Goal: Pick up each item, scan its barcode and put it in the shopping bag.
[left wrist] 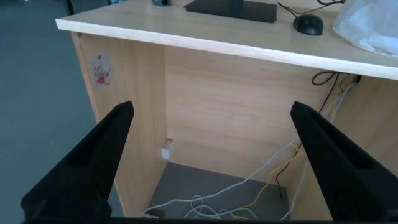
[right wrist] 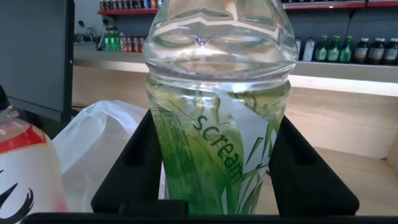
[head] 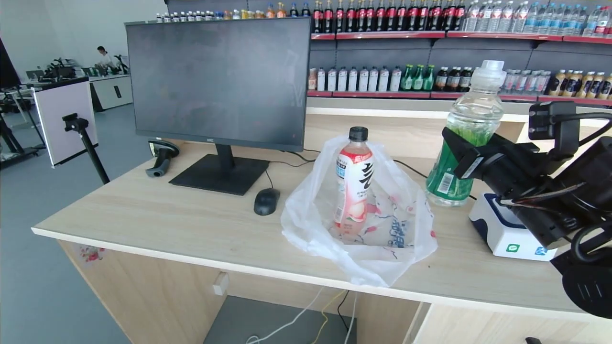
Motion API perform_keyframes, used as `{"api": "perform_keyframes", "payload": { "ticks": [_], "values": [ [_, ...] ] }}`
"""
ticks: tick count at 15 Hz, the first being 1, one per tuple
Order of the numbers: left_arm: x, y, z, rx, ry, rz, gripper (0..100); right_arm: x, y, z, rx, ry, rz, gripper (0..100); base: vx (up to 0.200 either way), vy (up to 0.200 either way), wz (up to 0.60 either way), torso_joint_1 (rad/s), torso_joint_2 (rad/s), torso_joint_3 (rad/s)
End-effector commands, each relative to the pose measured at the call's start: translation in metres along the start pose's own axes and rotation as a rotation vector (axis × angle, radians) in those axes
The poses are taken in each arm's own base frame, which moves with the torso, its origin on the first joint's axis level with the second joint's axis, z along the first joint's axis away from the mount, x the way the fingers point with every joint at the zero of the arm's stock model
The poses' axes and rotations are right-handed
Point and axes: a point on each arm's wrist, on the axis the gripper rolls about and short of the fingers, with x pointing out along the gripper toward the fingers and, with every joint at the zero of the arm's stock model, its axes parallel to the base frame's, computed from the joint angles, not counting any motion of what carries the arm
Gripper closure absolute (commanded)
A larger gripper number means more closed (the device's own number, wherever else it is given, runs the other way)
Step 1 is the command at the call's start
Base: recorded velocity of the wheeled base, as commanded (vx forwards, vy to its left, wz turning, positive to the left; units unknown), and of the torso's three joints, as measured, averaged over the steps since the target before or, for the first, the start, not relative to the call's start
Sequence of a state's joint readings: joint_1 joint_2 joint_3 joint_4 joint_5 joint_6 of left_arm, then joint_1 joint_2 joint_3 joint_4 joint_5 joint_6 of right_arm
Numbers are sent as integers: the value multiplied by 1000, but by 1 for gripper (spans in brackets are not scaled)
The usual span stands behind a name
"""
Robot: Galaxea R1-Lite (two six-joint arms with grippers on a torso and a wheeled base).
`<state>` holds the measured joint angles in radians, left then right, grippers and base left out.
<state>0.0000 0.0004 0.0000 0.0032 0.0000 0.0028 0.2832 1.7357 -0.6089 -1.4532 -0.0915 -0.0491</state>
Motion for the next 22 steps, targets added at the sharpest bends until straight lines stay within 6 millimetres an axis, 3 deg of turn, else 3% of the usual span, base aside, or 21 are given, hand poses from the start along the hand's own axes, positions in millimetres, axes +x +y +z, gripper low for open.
{"api": "perform_keyframes", "payload": {
  "ticks": [1,5,12,16,22],
  "values": [
    [0,0,0,0,-2,0,0,0,9,-5,12,18,41,100,0,0,0,0,0,0],
    [0,0,0,-1,-2,0,0,-5,29,-17,64,60,107,100,0,0,0,0,0,0],
    [0,0,0,-1,-2,0,0,11,40,-23,67,41,128,100,0,0,0,0,0,0],
    [0,0,0,-1,-2,0,0,13,56,-27,80,43,173,100,0,0,0,0,0,0],
    [0,0,0,-1,-2,0,0,13,57,-36,78,69,175,100,0,0,0,0,0,0]
  ]
}}
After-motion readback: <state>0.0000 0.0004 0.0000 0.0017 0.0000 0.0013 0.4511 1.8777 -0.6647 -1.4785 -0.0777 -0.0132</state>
